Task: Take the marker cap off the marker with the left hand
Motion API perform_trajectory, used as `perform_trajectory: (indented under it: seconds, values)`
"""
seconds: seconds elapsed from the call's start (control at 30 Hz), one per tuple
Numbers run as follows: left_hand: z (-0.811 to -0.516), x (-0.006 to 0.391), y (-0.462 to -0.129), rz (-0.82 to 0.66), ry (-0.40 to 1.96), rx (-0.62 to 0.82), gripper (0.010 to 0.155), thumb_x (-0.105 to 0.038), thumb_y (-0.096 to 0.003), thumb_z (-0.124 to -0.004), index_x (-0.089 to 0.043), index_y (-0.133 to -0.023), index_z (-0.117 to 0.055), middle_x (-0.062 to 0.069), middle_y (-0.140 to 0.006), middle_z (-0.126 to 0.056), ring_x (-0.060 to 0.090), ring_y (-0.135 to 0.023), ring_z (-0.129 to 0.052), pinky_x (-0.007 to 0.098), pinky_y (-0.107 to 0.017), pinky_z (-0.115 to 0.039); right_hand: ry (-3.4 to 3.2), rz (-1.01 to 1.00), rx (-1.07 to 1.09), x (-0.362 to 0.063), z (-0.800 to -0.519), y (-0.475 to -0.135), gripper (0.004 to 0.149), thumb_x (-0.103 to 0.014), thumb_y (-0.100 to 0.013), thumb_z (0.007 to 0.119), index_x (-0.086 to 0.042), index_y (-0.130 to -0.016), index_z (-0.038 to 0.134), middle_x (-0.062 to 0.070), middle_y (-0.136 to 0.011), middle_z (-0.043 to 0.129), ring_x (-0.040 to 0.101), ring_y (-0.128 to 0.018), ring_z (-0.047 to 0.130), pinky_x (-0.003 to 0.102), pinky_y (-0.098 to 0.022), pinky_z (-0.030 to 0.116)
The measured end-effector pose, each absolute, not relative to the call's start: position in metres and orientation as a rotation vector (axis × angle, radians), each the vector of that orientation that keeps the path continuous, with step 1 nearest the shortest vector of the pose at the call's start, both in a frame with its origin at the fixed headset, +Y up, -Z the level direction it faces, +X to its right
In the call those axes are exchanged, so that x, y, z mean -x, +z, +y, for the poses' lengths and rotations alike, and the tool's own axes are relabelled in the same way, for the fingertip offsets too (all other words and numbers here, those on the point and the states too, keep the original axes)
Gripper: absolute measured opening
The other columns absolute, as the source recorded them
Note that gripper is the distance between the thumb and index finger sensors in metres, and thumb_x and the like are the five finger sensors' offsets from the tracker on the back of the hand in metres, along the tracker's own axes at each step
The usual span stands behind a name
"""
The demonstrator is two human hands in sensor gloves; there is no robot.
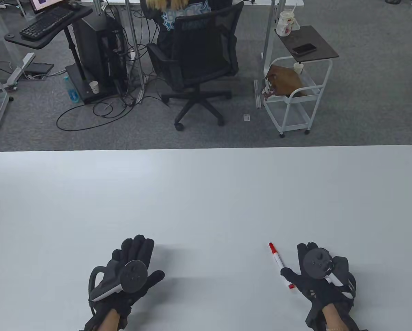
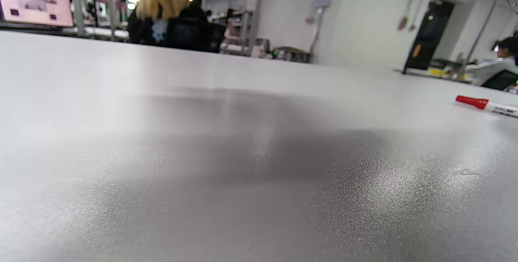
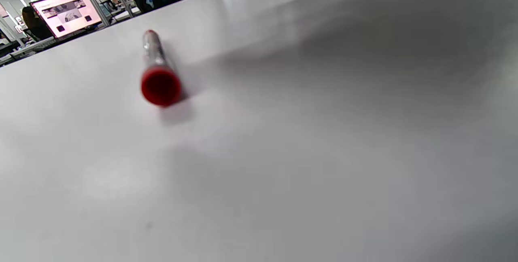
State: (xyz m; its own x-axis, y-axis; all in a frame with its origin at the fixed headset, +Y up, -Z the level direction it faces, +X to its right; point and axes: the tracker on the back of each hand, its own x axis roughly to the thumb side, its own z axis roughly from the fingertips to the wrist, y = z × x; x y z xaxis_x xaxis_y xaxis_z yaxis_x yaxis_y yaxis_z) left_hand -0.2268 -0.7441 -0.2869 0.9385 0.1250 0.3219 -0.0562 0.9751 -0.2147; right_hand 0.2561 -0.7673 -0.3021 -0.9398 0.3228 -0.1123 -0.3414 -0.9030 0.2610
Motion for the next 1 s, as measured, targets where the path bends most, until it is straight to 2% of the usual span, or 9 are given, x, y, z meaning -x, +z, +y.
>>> perform_trajectory:
  seconds: [0.73,0.83,1.0]
  values:
    - [-0.747,0.219,-0.286,-0.358,0.061,0.230,0.091,-0.070,-0.0558,-0.043,-0.017,-0.118,-0.003,0.024,-0.125,-0.011,0.058,-0.114,-0.026,0.071,-0.076,-0.031,2.810,0.424,0.016,-0.235,-0.771,-0.299,0.091,-0.066,-0.042,0.061,-0.018,-0.113,0.029,0.022,-0.117,0.028,0.055,-0.105,0.031,0.069,-0.073,0.036]
    - [-0.747,0.214,-0.285,-0.375,0.041,0.233,0.091,-0.070,-0.0557,-0.043,-0.018,-0.118,-0.003,0.024,-0.125,-0.011,0.058,-0.114,-0.027,0.071,-0.076,-0.031,2.842,0.404,-0.014,-0.221,-0.767,-0.296,0.092,-0.066,-0.043,0.061,-0.017,-0.113,0.029,0.023,-0.116,0.028,0.056,-0.105,0.036,0.069,-0.073,0.040]
    - [-0.746,0.204,-0.282,-0.400,0.009,0.237,0.090,-0.070,-0.0557,-0.043,-0.018,-0.118,-0.004,0.024,-0.125,-0.012,0.057,-0.115,-0.027,0.071,-0.076,-0.031,2.948,0.330,0.024,-0.197,-0.762,-0.293,0.089,-0.064,-0.044,0.061,-0.014,-0.112,0.032,0.026,-0.114,0.037,0.053,-0.101,0.055,0.066,-0.071,0.053]
